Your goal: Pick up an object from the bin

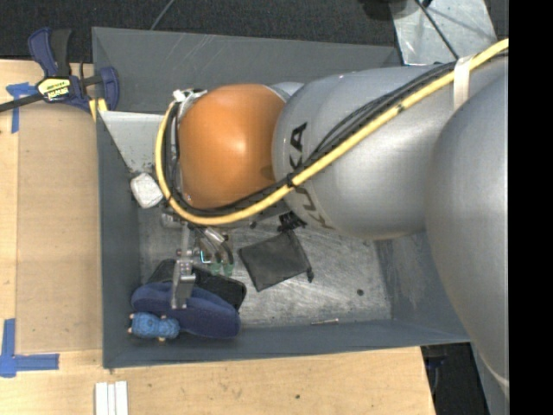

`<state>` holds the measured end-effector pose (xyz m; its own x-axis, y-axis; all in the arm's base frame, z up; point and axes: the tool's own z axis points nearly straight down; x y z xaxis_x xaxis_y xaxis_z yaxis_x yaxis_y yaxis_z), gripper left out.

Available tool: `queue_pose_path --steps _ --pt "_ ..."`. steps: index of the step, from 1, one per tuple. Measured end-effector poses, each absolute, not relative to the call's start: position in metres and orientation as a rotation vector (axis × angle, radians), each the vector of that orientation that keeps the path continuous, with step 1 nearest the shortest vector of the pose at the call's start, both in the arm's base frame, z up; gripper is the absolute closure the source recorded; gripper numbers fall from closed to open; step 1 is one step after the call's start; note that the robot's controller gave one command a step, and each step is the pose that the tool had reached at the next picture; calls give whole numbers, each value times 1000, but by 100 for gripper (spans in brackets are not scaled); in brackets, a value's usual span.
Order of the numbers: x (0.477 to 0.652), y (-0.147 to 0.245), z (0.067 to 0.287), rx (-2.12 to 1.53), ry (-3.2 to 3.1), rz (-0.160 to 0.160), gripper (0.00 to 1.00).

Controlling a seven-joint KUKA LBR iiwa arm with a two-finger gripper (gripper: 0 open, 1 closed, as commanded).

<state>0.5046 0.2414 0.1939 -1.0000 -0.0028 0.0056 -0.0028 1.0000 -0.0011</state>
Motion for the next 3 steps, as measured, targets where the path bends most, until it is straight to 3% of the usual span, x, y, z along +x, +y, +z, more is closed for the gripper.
queue_pose_path --steps 1,2,3 --pt "508 204 84 -413 -3121 -15 0" --pt "507 205 86 -410 -3121 -17 100" --pt "508 156 233 -134 -3148 -3 100"
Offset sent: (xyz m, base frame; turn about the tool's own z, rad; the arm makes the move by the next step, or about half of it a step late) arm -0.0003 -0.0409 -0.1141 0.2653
